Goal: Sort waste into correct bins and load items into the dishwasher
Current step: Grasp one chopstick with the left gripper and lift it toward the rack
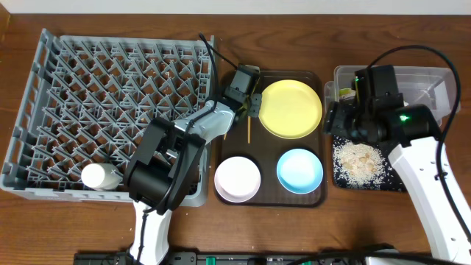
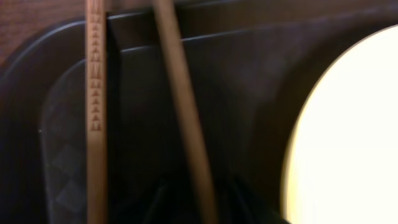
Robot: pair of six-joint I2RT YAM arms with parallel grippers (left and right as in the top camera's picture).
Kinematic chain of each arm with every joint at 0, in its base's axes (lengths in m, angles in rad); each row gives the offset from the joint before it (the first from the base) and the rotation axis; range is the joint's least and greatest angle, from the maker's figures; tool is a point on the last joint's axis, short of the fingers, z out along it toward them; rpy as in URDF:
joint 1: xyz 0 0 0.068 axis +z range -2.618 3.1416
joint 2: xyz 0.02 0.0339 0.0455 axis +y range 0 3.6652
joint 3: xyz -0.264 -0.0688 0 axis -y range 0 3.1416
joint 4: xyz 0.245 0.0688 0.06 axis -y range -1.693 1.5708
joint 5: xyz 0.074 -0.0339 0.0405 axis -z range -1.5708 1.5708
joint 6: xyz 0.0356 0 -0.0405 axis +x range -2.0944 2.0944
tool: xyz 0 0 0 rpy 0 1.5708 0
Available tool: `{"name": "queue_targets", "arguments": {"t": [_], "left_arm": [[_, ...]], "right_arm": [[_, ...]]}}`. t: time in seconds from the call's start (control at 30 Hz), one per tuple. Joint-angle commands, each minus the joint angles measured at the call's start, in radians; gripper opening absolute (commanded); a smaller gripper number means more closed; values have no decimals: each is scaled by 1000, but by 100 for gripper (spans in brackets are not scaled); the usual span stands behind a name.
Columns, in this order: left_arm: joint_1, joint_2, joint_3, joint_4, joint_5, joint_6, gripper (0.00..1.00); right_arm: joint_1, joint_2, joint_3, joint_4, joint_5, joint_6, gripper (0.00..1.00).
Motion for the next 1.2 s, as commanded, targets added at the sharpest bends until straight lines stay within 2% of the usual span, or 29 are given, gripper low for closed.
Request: {"name": "queue_targets", "arguments": {"t": [0.0,0.2,0.37,0.53,0.67,0.83,1.07,1.17], "left_arm": [[-3,18,5,-9,-6,-19,26],[-3,-38,5,-39,46,-23,14],[-2,-184,5,-124,48,-41,13],[15,-356,5,-278,32,-40,13],[62,-445,5,-449,-72,-40,13],[147,-454,-7,-588,-117,0,13],[203,-433,-58,-596,-117,1,13],[202,-433,-58,-588,-112,1,16]], "right_arm": [[25,6,-8,7,-1,0,72],[51,6,-8,18,0,0,72],[51,6,-8,18,0,0,72],[51,6,-8,22,0,0,72],[51,6,-8,21,0,0,72],[51,7,-7,26,0,0,72],[51,7,-8,28,0,0,72],[51,7,-7,29,0,0,72]]}}
